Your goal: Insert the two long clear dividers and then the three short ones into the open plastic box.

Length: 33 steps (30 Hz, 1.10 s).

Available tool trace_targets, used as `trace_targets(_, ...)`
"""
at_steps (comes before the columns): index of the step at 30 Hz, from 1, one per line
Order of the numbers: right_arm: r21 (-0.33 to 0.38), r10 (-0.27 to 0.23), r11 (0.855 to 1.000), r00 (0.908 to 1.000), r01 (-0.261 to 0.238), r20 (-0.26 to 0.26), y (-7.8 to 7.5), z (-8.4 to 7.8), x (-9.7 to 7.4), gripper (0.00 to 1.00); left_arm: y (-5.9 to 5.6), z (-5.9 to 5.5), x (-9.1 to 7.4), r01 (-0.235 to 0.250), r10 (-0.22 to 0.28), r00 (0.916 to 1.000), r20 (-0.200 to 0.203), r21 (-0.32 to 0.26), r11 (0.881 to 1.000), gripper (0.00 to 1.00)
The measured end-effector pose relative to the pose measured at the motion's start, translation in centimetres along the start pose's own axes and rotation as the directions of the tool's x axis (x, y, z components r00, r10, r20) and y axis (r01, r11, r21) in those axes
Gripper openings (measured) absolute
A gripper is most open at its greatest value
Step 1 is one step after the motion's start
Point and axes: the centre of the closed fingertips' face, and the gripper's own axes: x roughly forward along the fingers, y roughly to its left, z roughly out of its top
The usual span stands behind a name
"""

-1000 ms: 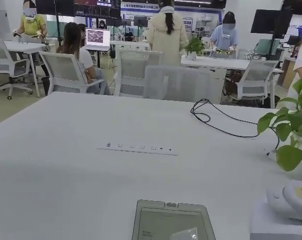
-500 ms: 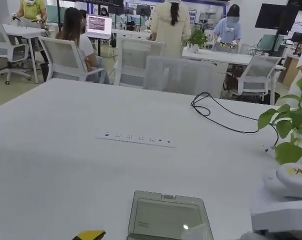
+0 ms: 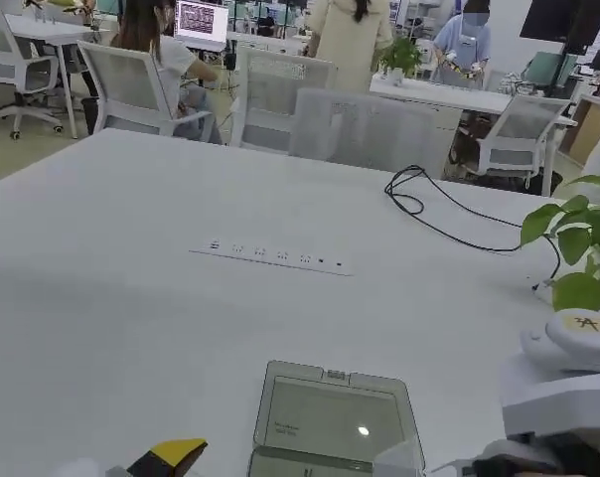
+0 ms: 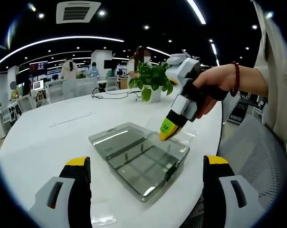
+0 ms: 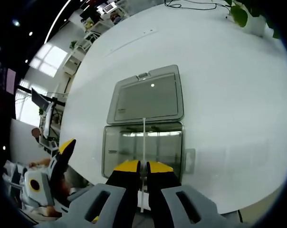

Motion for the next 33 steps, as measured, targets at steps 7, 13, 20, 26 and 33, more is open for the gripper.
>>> trace_targets(7,0.013,-0.009,1.000,0.9994,0.009,-0.033,-0.8,-0.2,0.8,0.06,0.1,-0.3,0.1,-0.003,0.003,0.9999,-0.012,0.004,1.000,1.00)
trace_targets(13,0.038,-0.003,0.999,0.9985,0.005,-0.054,-1.3,-0.3,1.5,0.06,0.3,-0.4,0.2,-0.009,0.009,0.9998,-0.015,-0.008,1.000,1.00)
trace_targets(20,0.052,0.003,0.999,0.9975,0.001,-0.070,-1.4,-0.5,2.1,0.06,0.4,-0.6,0.2,-0.012,0.012,0.9996,-0.026,-0.012,1.000,0.99)
trace_targets(26,0.065,0.013,0.998,0.9966,-0.007,-0.081,-1.4,-0.6,2.3,0.06,0.8,-0.6,0.2,-0.024,0.024,0.9994,-0.023,-0.025,0.999,0.98)
trace_targets(33,0.027,-0.003,1.000,0.9959,0.006,-0.091,-1.2,-0.7,2.4,0.06,1.0,-0.6,0.2,-0.031,0.030,0.9994,-0.018,-0.038,0.999,0.98)
